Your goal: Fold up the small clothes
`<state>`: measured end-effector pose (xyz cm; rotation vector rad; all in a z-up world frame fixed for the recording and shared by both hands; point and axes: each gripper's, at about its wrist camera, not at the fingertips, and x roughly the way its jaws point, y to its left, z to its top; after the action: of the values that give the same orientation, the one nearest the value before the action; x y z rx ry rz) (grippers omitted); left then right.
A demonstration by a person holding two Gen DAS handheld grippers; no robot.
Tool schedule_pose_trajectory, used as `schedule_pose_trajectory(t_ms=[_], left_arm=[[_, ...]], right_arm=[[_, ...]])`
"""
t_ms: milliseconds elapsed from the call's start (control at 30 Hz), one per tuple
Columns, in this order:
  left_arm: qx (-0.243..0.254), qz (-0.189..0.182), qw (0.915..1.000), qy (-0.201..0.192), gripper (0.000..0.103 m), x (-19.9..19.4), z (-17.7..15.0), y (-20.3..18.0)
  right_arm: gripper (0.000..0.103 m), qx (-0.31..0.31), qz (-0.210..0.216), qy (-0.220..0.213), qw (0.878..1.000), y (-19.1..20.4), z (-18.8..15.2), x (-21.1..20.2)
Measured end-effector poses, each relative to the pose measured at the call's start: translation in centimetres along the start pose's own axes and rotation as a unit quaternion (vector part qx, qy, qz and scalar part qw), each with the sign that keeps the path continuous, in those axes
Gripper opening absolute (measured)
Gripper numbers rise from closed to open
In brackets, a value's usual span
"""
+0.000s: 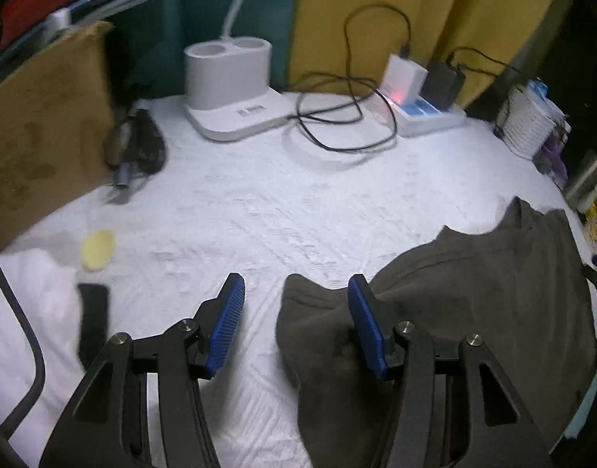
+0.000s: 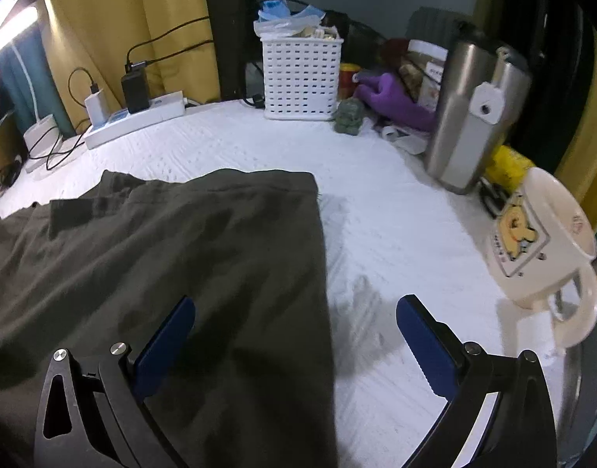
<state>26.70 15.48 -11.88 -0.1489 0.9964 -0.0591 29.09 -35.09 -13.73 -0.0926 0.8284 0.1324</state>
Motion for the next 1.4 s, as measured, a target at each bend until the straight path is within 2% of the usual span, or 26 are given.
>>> schedule_pose_trajectory(t_ms=[33, 100, 133, 233, 267, 333, 400, 667, 767, 833, 967, 1100, 1167, 1233, 1400], left_arm=[[0.005, -0.002, 1.0000, 0.003, 0.054, 0.3, 0.1, 0.0], [0.024, 0.004, 0.9997, 0.003, 0.035, 0.7, 0.2, -0.2], [0.034, 0.005, 0.9994, 0.009, 0.019, 1.0, 0.3, -0.4], [0.055, 0.002, 0.9985, 0.009, 0.002, 1.4, 0.3, -0.7], [0.059, 0.011, 0.9982, 0.000, 0.002, 1.3, 0.4, -0.8], [0.063, 0.050, 0.9951, -0.058, 0.002, -0.2, 0.6, -1.0], [0.050, 0.060, 0.9936, -0.082, 0.002, -1.1, 1.0, -0.6], [0.003, 0.056, 0.9954, -0.078, 0.002, -0.3, 2.0, 1.6], [0.003, 0.071, 0.9951, -0.068, 0.002, 1.0, 1.6, 1.8], [-0.017, 0.068, 0.9957, -0.060, 0.002, 1.4, 1.5, 2.1], [-0.039, 0.072, 0.9924, -0.092, 0.003, -1.0, 1.9, 2.0], [-0.046, 0.091, 0.9894, -0.103, 0.005, -3.2, 1.8, 2.1], [-0.048, 0.079, 0.9908, -0.098, 0.021, -4.1, 1.3, 1.7], [-0.039, 0.061, 0.9930, -0.094, 0.032, -5.1, 0.5, 0.7], [0.019, 0.009, 0.9965, -0.081, 0.035, -7.3, -2.8, -4.2]], right_arm=[[0.103, 0.000, -0.001, 0.002, 1.000, 0.1, 0.3, 0.3], [0.103, 0.005, -0.004, 0.003, 1.000, 0.0, 0.8, 0.8], [0.103, 0.009, -0.003, 0.005, 1.000, 0.0, 1.0, 1.2], [0.103, 0.006, -0.003, 0.015, 1.000, 0.4, 1.3, 2.2], [0.103, 0.004, -0.002, 0.018, 1.000, 0.5, 1.3, 2.5], [0.103, 0.003, -0.002, 0.022, 1.000, 0.5, 1.2, 2.8], [0.103, 0.006, -0.003, 0.024, 1.000, 0.4, 1.2, 2.9], [0.103, 0.010, -0.016, 0.005, 1.000, 0.4, 1.8, 2.5], [0.103, 0.009, -0.013, 0.016, 1.000, 0.5, 1.7, 3.1], [0.103, 0.005, -0.013, 0.021, 1.000, 0.8, 1.6, 3.5], [0.103, -0.005, -0.021, 0.007, 1.000, 1.0, 1.6, 2.9], [0.103, 0.005, -0.023, -0.003, 1.000, 0.6, 1.5, 1.7], [0.103, 0.006, -0.023, -0.008, 1.000, 0.5, 1.3, 1.1], [0.103, 0.007, -0.023, -0.011, 1.000, 0.7, 1.0, 0.5], [0.103, 0.012, -0.017, -0.014, 1.000, 1.2, -0.2, -0.9]])
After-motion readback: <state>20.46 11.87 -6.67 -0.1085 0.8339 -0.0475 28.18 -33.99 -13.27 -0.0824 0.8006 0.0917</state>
